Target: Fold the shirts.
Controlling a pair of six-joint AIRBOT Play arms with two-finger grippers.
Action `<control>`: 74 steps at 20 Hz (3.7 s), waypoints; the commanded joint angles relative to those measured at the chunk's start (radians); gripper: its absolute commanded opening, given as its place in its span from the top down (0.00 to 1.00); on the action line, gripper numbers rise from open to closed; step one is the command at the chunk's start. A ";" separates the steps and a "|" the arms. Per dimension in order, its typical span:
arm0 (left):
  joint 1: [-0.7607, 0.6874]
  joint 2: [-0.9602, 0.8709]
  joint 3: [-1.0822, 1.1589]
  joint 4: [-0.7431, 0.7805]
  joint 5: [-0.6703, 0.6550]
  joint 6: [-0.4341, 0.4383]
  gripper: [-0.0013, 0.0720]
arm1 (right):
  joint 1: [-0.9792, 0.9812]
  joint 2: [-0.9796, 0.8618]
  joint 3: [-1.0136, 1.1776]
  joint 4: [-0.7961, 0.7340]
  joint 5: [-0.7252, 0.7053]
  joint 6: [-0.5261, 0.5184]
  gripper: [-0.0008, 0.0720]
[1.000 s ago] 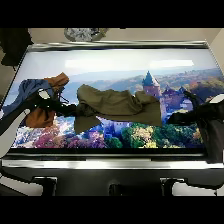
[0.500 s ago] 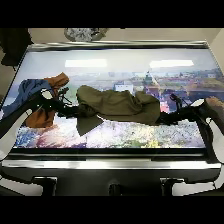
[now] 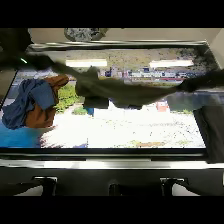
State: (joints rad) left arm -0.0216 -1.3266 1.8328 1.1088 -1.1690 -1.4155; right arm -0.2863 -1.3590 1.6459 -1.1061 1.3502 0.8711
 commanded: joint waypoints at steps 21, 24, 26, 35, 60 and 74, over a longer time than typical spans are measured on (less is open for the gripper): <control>0.008 0.099 0.140 0.106 -0.021 -0.127 0.94 | 0.003 0.129 0.260 -0.274 0.320 0.079 0.94; 0.002 -0.166 0.113 0.093 -0.092 -0.092 0.94 | 0.003 -0.142 0.157 -0.252 0.254 0.087 0.94; -0.007 -0.321 0.114 0.050 -0.039 -0.024 0.94 | 0.003 -0.299 0.156 -0.189 0.113 0.090 0.94; -0.017 -0.590 0.114 -0.119 0.026 0.018 0.93 | 0.010 -0.536 0.156 0.022 -0.153 0.263 0.93; 0.093 -0.199 -0.834 -0.011 0.029 -0.009 0.36 | -0.165 -0.200 -0.353 -0.263 0.253 0.100 0.22; 0.037 -0.184 -0.833 -0.021 0.090 -0.020 0.94 | -0.161 -0.261 -0.581 -0.010 0.019 0.102 0.27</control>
State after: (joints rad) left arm 0.0174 -1.5257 0.9993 1.0893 -1.0782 -1.4437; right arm -0.4511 -1.5913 1.0771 -1.1732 1.4361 0.9550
